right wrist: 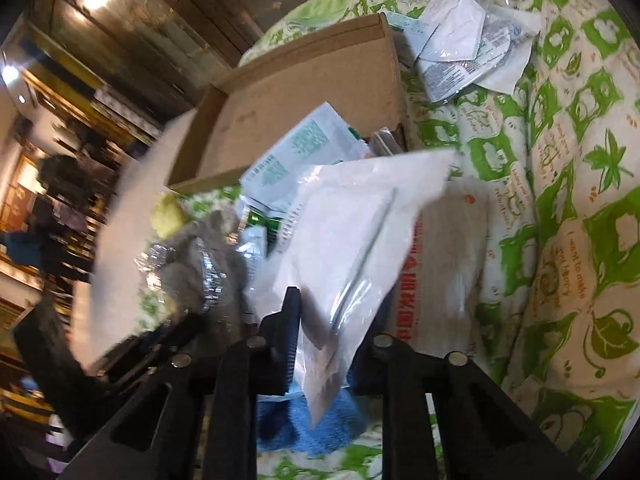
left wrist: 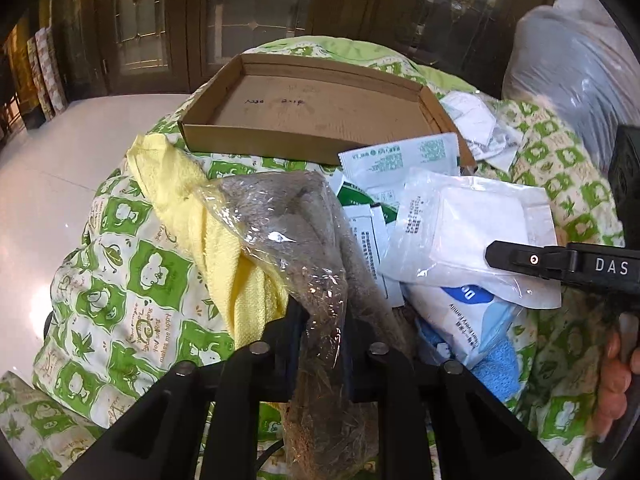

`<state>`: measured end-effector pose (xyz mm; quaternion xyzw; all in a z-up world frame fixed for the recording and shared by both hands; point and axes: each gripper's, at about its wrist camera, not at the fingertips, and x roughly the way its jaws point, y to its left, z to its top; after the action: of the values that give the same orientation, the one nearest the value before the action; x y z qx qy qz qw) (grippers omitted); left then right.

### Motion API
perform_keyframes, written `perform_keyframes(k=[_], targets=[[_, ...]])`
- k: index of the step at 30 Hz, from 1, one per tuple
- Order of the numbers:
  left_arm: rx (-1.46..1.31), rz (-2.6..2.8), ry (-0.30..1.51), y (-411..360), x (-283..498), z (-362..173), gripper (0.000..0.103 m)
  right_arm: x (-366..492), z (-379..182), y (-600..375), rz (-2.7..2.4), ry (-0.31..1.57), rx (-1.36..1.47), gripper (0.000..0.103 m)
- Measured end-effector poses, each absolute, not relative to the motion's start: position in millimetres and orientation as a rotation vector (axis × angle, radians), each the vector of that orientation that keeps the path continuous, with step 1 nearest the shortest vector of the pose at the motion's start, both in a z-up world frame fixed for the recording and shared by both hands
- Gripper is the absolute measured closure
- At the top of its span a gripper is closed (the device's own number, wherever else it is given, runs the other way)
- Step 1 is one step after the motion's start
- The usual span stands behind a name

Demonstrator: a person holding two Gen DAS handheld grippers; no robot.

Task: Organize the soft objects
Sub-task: 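Grasp and lift the grey bagged item with left tool while right tool grasps the white gauze packet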

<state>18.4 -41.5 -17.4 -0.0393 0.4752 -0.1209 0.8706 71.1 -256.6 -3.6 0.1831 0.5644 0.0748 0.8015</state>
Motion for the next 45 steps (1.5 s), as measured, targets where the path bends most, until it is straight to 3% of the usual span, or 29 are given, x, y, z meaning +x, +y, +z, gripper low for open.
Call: perform_keyframes(k=[7,45], targets=[[-0.133,-0.271,0.954,-32,14,4,0.090,67,18,-258,0.221,1.141,0.447,0.093],[-0.159,-0.258,0.866,-14,39,57,0.090,67,58,-275,0.218,1.037,0.447,0.094]])
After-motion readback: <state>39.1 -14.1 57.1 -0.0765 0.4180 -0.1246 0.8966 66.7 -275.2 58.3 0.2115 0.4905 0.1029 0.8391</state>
